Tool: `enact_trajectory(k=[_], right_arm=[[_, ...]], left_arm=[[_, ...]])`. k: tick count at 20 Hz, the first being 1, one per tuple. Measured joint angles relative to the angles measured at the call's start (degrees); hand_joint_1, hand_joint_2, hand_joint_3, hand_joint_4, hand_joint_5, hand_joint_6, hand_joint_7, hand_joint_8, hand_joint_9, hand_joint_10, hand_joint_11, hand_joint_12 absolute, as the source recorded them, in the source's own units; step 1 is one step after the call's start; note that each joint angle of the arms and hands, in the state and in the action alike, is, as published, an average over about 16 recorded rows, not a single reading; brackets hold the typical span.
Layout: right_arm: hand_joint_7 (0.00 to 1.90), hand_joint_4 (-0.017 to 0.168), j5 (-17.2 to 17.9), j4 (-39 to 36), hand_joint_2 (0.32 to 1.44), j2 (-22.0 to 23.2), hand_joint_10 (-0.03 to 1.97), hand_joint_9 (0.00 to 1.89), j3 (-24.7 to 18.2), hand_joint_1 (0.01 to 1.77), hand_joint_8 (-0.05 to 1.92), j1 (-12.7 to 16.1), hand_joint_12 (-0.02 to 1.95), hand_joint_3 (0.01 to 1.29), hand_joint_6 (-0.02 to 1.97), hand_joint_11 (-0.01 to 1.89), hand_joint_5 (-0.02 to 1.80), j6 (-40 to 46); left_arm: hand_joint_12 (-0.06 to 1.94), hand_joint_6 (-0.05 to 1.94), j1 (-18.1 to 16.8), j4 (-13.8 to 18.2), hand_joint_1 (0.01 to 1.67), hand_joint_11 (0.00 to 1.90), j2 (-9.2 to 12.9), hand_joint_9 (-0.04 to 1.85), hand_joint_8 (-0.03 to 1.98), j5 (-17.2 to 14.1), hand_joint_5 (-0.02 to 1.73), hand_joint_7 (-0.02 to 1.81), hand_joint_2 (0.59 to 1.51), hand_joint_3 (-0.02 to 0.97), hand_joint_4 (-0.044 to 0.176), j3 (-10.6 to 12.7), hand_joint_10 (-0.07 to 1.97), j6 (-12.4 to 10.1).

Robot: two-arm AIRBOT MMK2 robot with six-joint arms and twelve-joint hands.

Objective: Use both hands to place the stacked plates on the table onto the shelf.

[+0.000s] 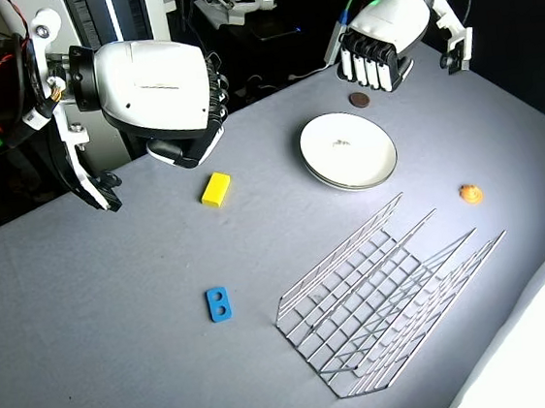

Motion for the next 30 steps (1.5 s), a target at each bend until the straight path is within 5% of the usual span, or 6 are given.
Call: enact_trajectory(k=[5, 13, 21, 30], right_arm=[[0.28, -0.001, -0.06, 0.01, 1.04, 0.0, 0.28, 0.31, -0.01, 0.11, 0.27, 0.0, 0.24, 0.04, 0.3, 0.38, 0.23, -0.07], [0.02, -0.002, -0.12, 0.09, 1.02, -0.02, 0.01, 0.02, -0.02, 0.6, 0.01, 0.0, 0.0, 0.02, 0.02, 0.02, 0.02, -0.48], [0.02, -0.004, -0.22, 0.16, 1.0, -0.08, 0.0, 0.02, -0.02, 1.19, 0.01, 0.0, -0.01, 0.02, 0.02, 0.02, 0.02, -0.82], [0.02, -0.004, -1.4, -0.96, 1.0, -0.17, 0.0, 0.02, -0.01, 1.26, 0.01, 0.25, -0.01, 0.02, 0.02, 0.02, 0.02, 1.36]], left_arm=[[0.16, 0.18, -0.08, -0.08, 0.03, 0.25, -0.01, 0.2, 0.21, -0.02, 0.14, 0.16, 1.063, 0.031, -0.007, 0.07, 0.19, 0.01], [-0.01, -0.01, -0.32, 0.12, 0.02, 0.02, -0.2, 0.01, 0.0, -0.52, 0.01, 0.02, 1.057, 0.02, -0.003, 0.41, 0.01, -0.08], [-0.01, -0.01, -0.63, -0.26, 0.02, 0.02, -0.37, 0.02, -0.01, -0.78, 0.02, 0.02, 1.045, 0.02, -0.005, 0.74, 0.01, -1.69], [-0.01, -0.01, 1.0, -1.26, 0.02, 0.02, 0.16, 0.02, -0.01, -0.57, 0.02, 0.02, 1.046, 0.02, -0.005, 0.5, 0.01, -3.64]])
